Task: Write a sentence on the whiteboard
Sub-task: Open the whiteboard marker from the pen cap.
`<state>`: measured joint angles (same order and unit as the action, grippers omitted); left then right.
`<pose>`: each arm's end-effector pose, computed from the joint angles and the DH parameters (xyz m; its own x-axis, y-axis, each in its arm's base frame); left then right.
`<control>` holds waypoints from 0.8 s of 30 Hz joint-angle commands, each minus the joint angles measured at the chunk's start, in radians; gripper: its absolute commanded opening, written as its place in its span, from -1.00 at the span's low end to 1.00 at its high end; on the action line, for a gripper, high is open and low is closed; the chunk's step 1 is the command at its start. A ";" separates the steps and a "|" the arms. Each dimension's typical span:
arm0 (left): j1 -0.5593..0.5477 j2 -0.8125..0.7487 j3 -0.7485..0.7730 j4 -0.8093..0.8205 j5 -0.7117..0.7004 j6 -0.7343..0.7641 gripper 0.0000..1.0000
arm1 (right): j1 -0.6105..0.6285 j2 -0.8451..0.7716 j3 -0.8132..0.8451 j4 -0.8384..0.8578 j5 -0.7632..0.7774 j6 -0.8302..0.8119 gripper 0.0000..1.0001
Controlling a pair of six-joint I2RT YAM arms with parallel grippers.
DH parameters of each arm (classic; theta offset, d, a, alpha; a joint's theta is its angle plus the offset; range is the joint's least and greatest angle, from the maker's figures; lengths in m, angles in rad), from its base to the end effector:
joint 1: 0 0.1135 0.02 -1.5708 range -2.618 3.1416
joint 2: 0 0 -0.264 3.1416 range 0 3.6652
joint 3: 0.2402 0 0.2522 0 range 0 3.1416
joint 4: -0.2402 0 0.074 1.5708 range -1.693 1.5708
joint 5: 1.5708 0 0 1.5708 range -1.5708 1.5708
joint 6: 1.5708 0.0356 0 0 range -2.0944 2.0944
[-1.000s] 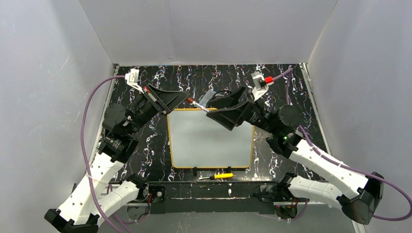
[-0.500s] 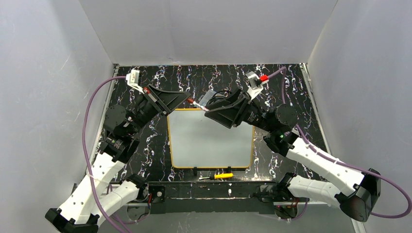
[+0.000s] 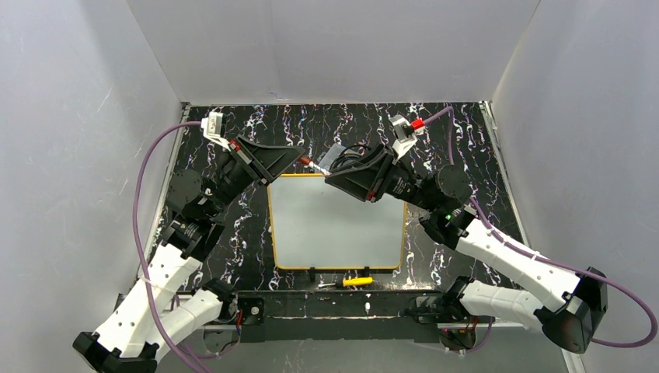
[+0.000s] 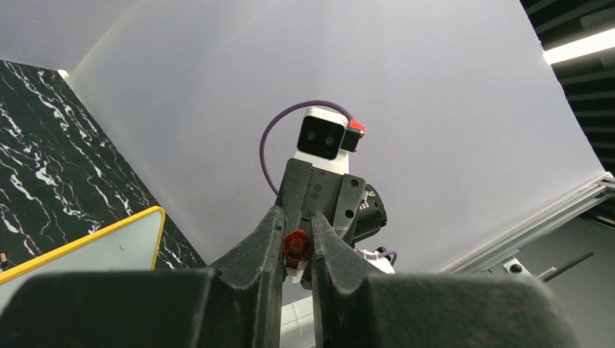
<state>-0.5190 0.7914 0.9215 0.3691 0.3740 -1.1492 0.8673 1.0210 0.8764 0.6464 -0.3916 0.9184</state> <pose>0.1356 -0.0925 0.4439 -0.5053 -0.6895 -0.5189 0.6822 0.0490 -0.7295 0.1364 0.1818 0.4141 -0.5432 0.4951 -0.6781 -0.8066 -0.0834 0.5852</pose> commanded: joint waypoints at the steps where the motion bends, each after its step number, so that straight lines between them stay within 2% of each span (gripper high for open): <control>1: 0.005 -0.010 -0.012 0.062 0.010 0.044 -1.00 | 0.006 -0.011 0.020 0.038 0.025 0.009 -0.33; 10: 0.005 -0.009 -0.046 0.140 0.020 0.065 -1.00 | 0.006 -0.025 -0.010 0.035 0.072 0.023 -0.97; 17: 0.007 -0.025 -0.073 0.239 -0.011 0.086 -1.00 | 0.005 -0.048 -0.025 -0.006 0.094 -0.001 -0.97; 24: 0.056 -0.027 -0.045 0.242 0.021 0.073 -1.00 | 0.006 -0.055 -0.016 -0.085 0.059 -0.069 -0.97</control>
<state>-0.5114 0.7883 0.8497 0.5320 0.4026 -1.0943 0.8730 0.9943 0.8524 0.6022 -0.3248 0.8986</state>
